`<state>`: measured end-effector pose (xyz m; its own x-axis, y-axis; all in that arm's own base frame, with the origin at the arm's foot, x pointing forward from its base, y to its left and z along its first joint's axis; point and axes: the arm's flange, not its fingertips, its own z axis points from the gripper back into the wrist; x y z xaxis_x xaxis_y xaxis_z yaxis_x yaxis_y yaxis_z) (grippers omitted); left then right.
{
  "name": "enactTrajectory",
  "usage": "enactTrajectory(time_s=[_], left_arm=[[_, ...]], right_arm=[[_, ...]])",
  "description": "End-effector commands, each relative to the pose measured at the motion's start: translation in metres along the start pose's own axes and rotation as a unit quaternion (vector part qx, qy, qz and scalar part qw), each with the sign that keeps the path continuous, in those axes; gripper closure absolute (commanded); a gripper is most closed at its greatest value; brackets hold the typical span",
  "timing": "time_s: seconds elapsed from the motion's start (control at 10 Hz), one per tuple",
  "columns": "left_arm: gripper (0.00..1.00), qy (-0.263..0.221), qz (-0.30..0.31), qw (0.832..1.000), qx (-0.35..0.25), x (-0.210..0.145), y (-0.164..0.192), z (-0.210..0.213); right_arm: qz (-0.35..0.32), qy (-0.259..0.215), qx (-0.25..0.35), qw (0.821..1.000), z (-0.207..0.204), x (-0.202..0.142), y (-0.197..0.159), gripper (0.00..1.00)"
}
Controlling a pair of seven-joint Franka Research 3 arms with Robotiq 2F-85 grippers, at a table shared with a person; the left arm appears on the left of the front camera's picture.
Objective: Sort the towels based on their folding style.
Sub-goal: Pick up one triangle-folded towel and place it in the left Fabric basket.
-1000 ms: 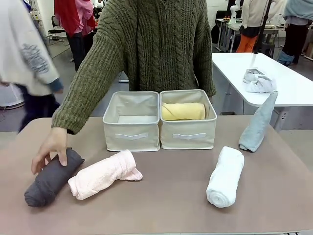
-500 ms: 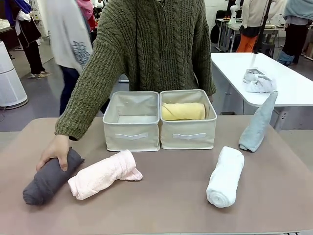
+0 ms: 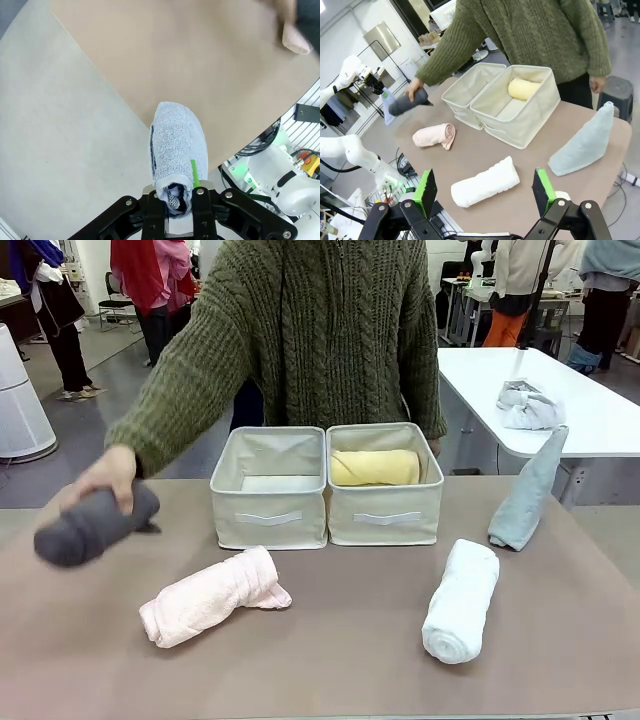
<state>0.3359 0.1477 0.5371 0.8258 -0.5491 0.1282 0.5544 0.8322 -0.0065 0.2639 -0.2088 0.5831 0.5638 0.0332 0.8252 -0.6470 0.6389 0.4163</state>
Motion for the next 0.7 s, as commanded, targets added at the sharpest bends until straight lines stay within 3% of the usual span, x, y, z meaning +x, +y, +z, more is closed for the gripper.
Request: enactTrajectory(time_s=[0.0,0.2,0.3,0.6], left_arm=[[1.0,-0.004,-0.01,1.0,0.001,-0.002,0.0,0.002],[1.0,-0.004,-0.01,1.0,0.001,-0.002,0.0,0.002],[0.84,0.0,0.0,1.0,0.0,0.0,0.0,0.0],[0.84,-0.054,-0.089,0.994,0.029,0.055,-0.044,0.078]], right_arm=[[0.008,-0.011,0.008,1.0,0.0,0.001,-0.001,0.0],[0.008,-0.011,0.008,1.0,0.0,0.001,-0.001,0.0],[0.008,-0.011,0.008,1.0,0.0,0.001,-0.001,0.0],[0.008,-0.011,0.008,1.0,0.0,0.001,-0.001,0.0]])
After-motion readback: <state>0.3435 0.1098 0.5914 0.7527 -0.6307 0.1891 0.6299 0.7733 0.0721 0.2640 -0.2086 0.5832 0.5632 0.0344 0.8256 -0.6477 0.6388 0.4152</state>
